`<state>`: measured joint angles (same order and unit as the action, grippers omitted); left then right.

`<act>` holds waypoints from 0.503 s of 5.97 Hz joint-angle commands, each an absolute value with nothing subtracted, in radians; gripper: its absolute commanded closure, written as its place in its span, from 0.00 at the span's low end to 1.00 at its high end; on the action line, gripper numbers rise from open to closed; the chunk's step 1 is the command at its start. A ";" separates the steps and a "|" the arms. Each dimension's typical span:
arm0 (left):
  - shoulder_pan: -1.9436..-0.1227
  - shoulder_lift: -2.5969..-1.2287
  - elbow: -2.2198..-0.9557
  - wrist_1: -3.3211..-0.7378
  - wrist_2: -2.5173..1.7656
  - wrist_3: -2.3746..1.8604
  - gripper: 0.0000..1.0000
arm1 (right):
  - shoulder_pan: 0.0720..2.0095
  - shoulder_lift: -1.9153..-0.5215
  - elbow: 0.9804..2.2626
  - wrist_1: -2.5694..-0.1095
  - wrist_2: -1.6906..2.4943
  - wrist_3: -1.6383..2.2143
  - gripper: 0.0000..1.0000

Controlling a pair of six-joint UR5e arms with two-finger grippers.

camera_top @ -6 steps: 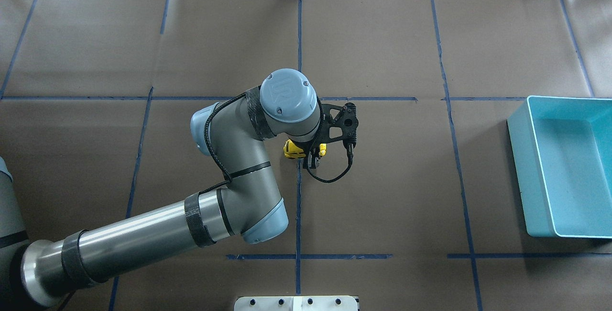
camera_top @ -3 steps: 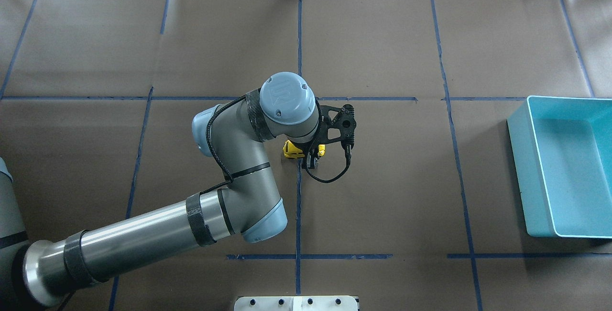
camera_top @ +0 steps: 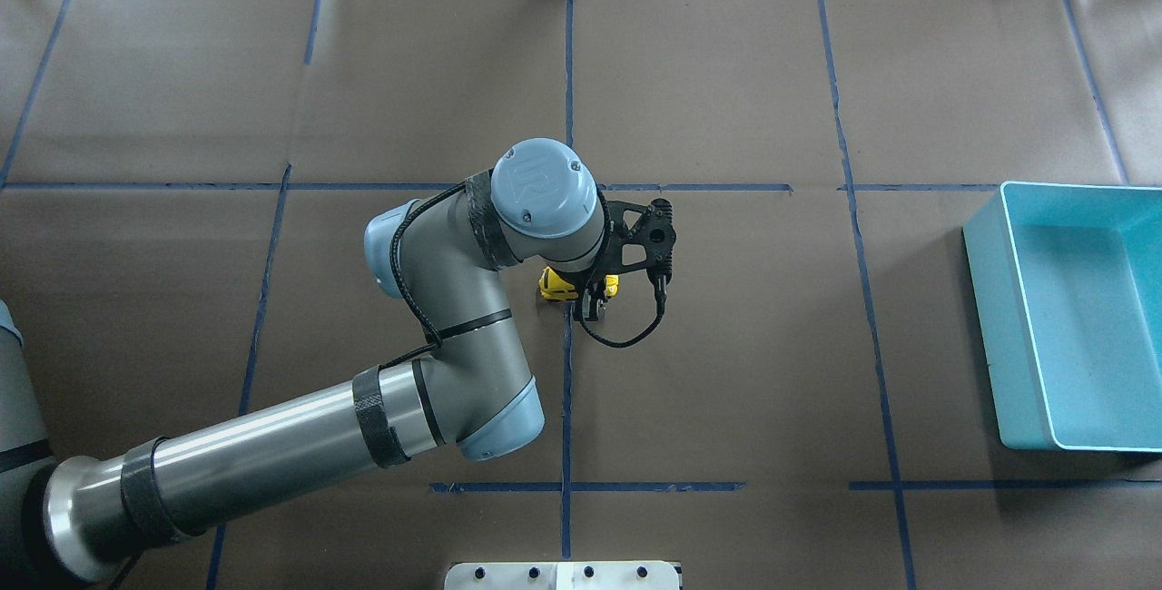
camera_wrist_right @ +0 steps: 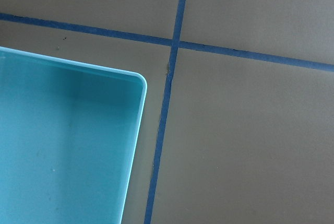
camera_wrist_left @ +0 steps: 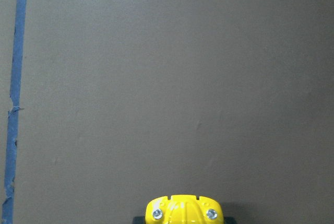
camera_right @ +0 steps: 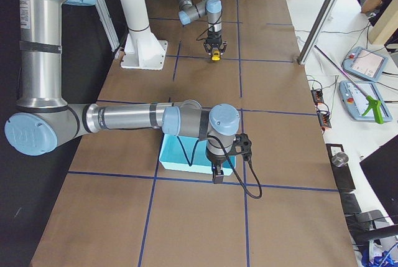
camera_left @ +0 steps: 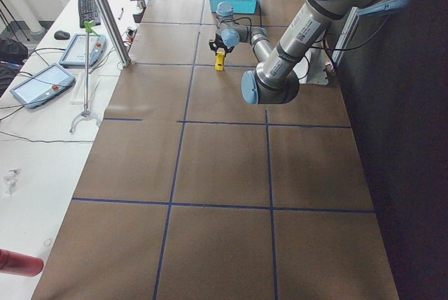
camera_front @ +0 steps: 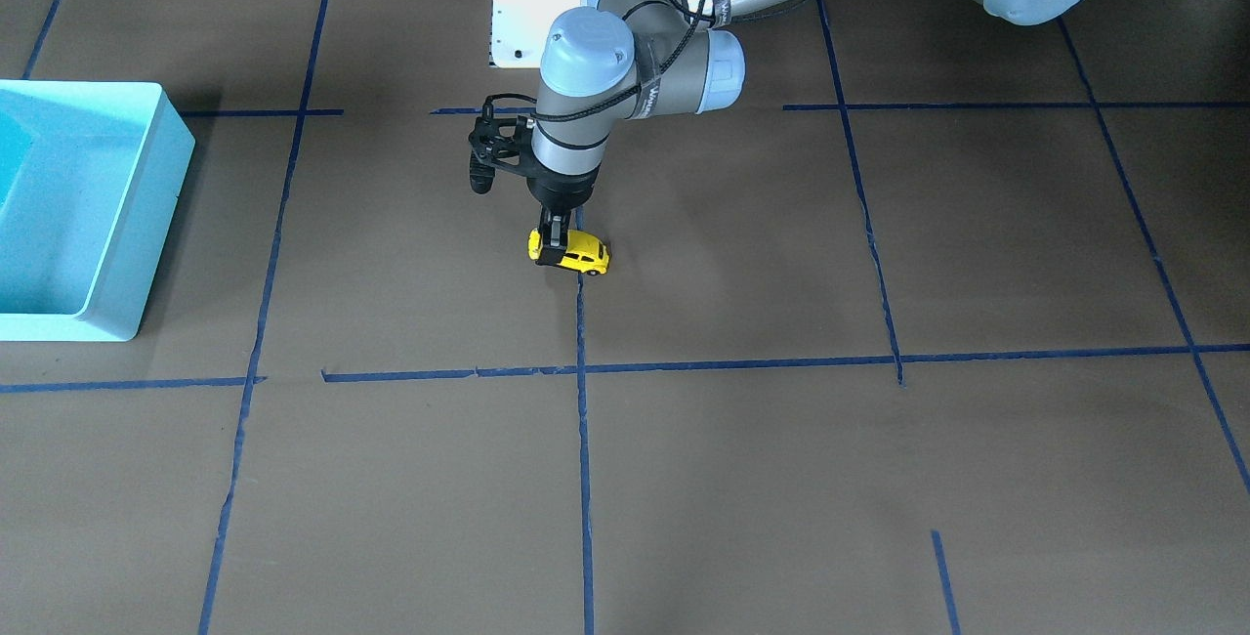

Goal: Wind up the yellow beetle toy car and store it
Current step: 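Drag the pressed car farther from the robot with the left gripper, then pull the car back toward the robot with the left gripper to wind it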

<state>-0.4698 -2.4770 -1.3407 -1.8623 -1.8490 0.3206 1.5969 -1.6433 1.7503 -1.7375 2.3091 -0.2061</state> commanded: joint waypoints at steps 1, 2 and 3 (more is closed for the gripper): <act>-0.471 -2.474 -1.338 -1.862 -1.855 0.319 1.00 | 1.597 -1.643 1.750 -1.736 2.309 -0.207 0.00; -0.471 -2.471 -1.338 -1.862 -1.855 0.319 1.00 | 1.597 -1.643 1.750 -1.738 2.309 -0.207 0.00; -0.471 -2.465 -1.339 -1.864 -1.856 0.321 1.00 | 1.597 -1.643 1.750 -1.736 2.309 -0.207 0.00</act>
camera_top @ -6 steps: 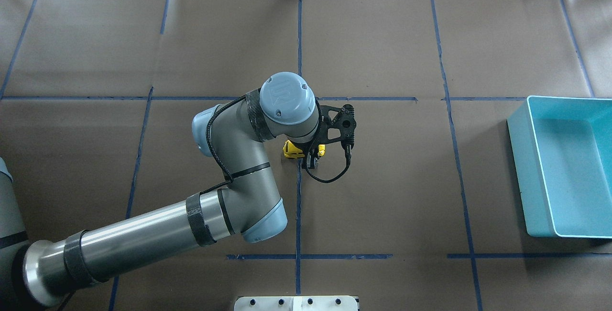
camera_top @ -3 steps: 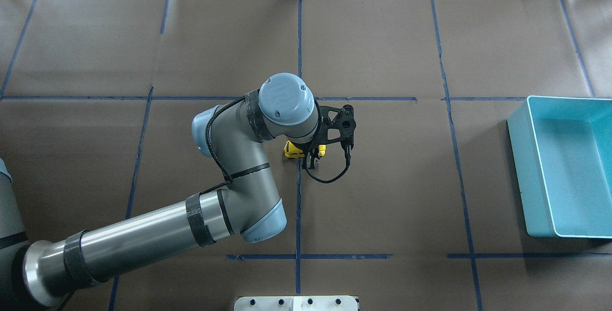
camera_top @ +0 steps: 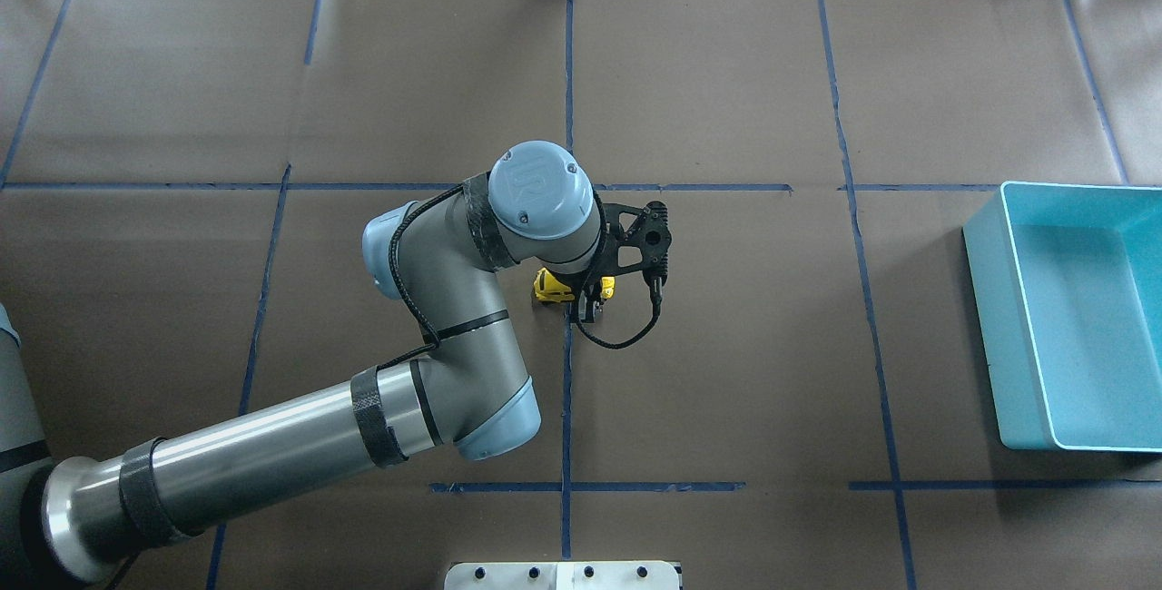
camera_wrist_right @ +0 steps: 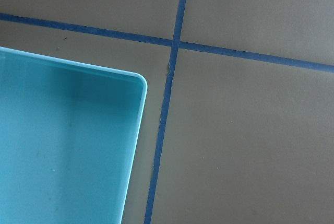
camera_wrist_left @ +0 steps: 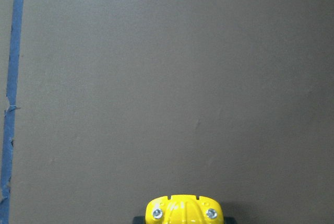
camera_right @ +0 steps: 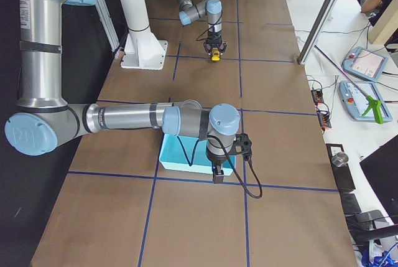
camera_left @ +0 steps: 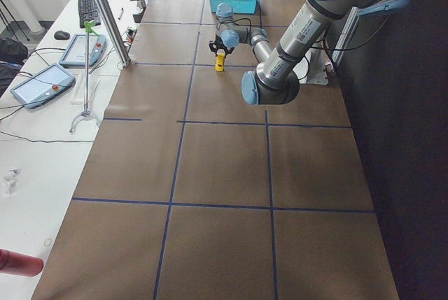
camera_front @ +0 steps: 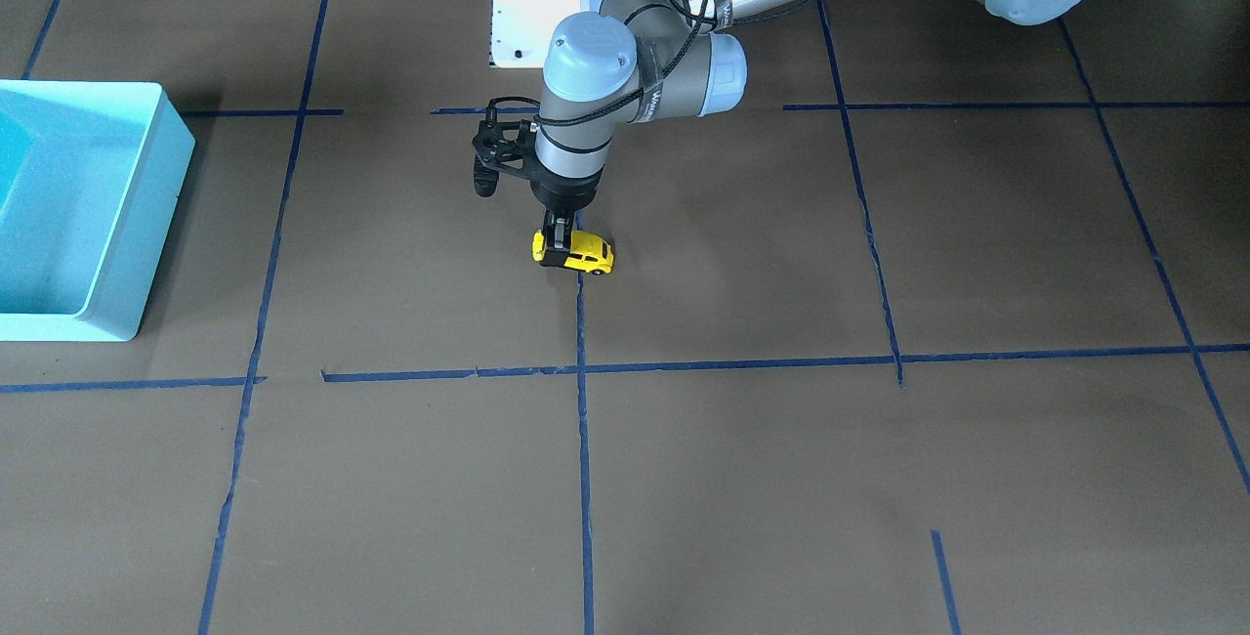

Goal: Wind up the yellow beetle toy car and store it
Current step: 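Pull the car back toward the robot with the left gripper to wind it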

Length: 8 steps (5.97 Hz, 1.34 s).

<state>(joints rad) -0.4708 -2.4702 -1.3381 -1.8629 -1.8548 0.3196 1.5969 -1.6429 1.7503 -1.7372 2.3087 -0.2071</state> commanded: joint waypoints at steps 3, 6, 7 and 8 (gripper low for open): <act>-0.474 -2.439 -1.351 -1.864 -1.864 0.322 1.00 | 1.597 -1.643 1.752 -1.736 2.309 -0.207 0.00; -0.480 -2.384 -1.397 -1.867 -1.864 0.325 1.00 | 1.597 -1.643 1.753 -1.736 2.309 -0.207 0.00; -0.480 -2.370 -1.408 -1.864 -1.864 0.325 1.00 | 1.597 -1.643 1.753 -1.736 2.309 -0.207 0.00; -0.480 -2.356 -1.420 -1.867 -1.864 0.327 1.00 | 1.597 -1.643 1.755 -1.736 2.310 -0.207 0.00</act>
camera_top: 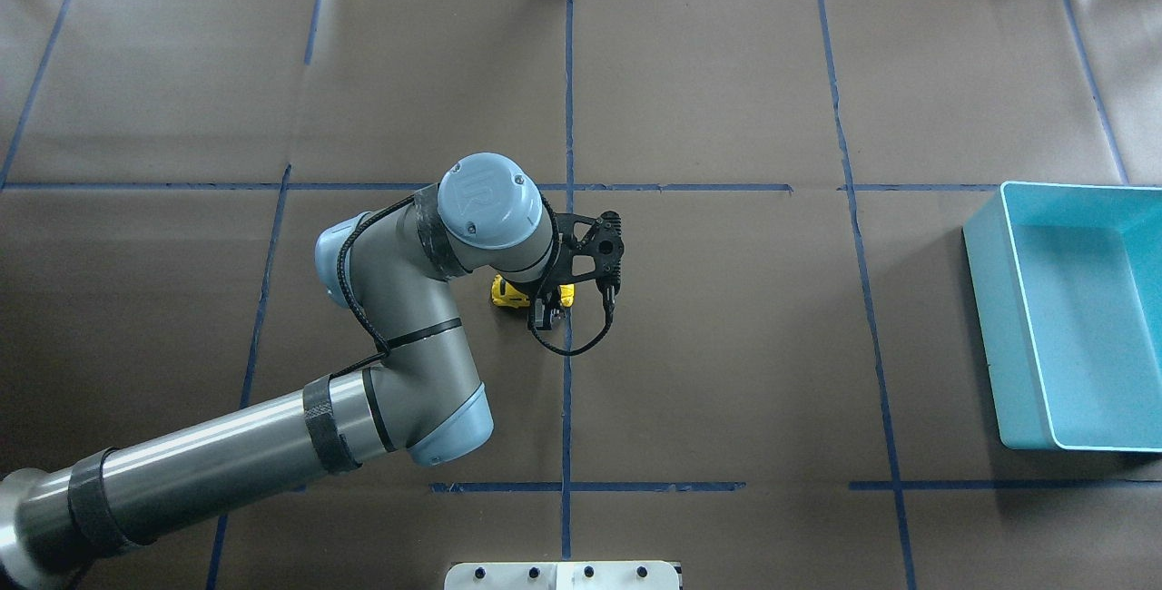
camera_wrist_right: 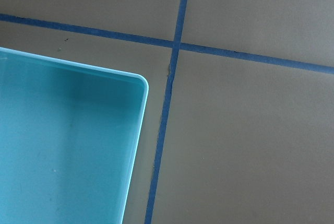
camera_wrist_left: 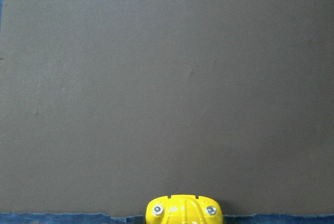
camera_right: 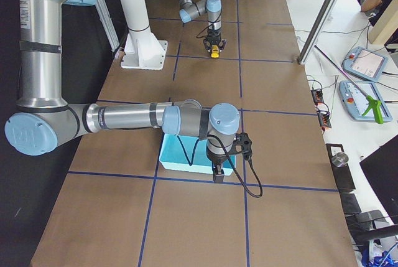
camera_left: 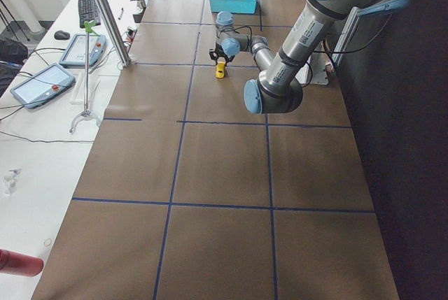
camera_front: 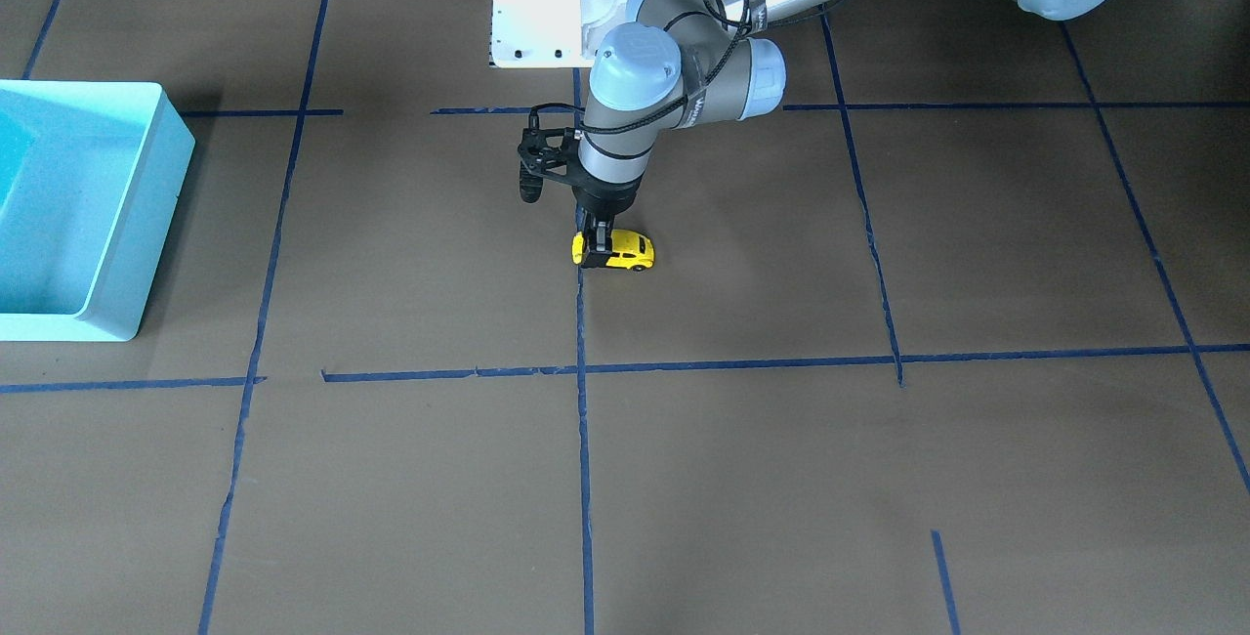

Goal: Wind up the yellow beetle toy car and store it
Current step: 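Pull the car back toward the robot with the left gripper to wind it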

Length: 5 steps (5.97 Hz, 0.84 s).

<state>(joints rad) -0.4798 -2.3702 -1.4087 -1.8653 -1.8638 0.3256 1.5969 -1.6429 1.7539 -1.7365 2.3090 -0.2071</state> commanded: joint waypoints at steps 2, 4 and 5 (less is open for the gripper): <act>-0.483 -2.320 -1.454 -1.867 -1.864 0.327 1.00 | 1.597 -1.643 1.755 -1.736 2.310 -0.207 0.00; -0.483 -2.300 -1.469 -1.867 -1.865 0.327 1.00 | 1.597 -1.643 1.755 -1.738 2.310 -0.207 0.00; -0.488 -2.287 -1.476 -1.867 -1.879 0.328 1.00 | 1.597 -1.643 1.756 -1.738 2.312 -0.207 0.00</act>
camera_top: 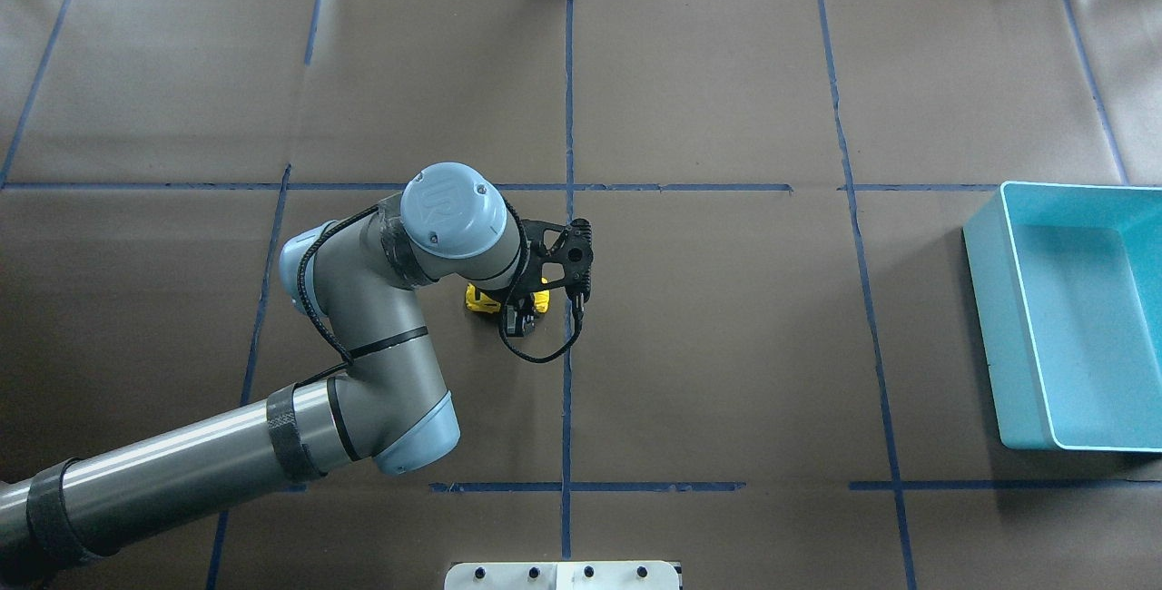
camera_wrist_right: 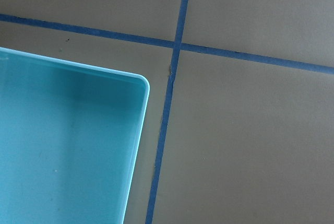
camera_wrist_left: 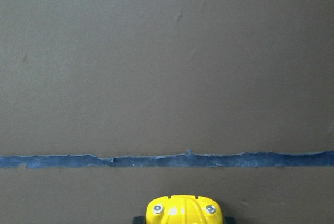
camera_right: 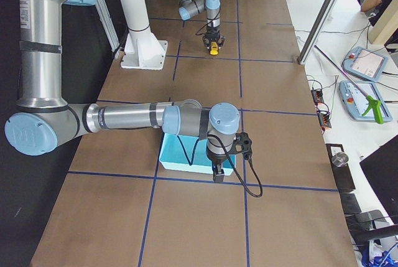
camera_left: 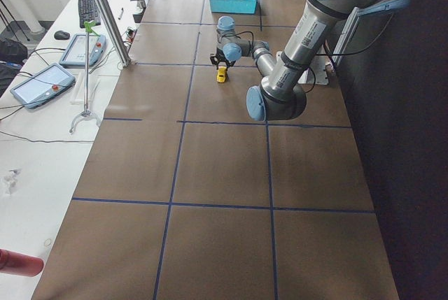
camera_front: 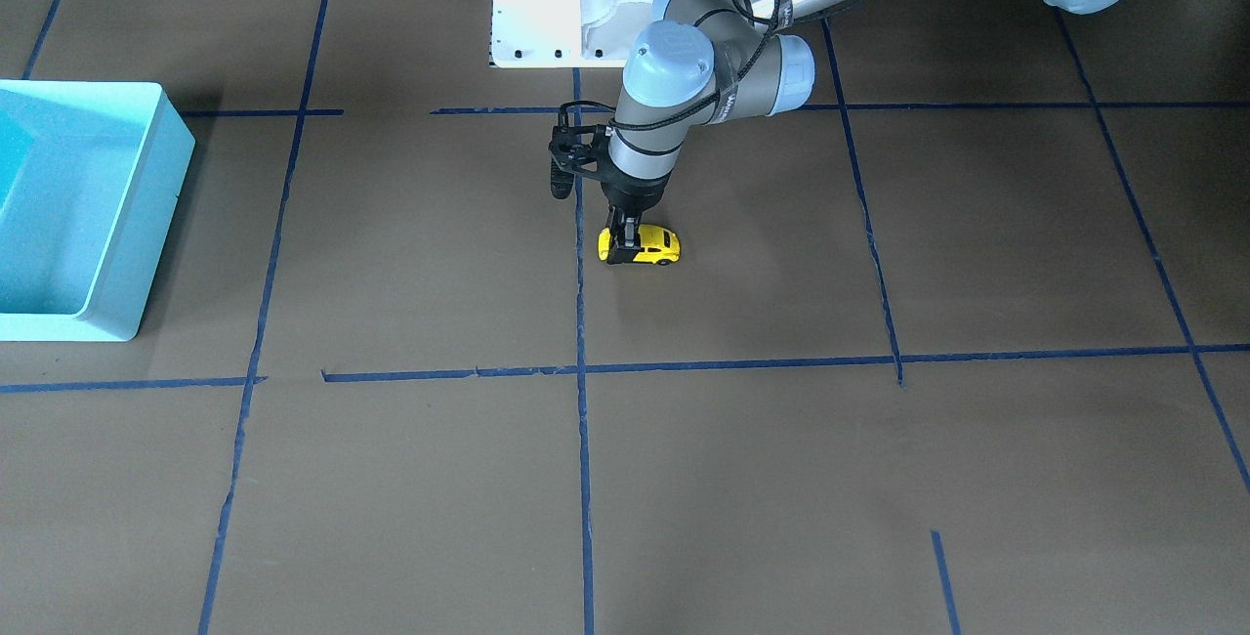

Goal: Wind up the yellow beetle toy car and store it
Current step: 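Pull the car back toward the robot with the left gripper to wind it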

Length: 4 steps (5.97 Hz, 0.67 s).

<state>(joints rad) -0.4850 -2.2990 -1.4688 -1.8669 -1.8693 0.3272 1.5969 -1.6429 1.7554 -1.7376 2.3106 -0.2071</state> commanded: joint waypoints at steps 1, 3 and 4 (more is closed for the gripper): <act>-0.488 -2.286 -1.474 -1.870 -1.888 0.356 0.74 | 1.597 -1.643 1.758 -1.736 2.312 -0.207 0.00; -0.488 -2.287 -1.474 -1.868 -1.893 0.354 0.00 | 1.597 -1.641 1.758 -1.736 2.312 -0.206 0.00; -0.488 -2.287 -1.476 -1.862 -1.893 0.354 0.00 | 1.597 -1.640 1.758 -1.736 2.312 -0.206 0.00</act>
<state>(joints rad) -0.4878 -2.2868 -1.4748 -1.8669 -1.8924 0.3542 1.5969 -1.6411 1.7579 -1.7365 2.3117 -0.2056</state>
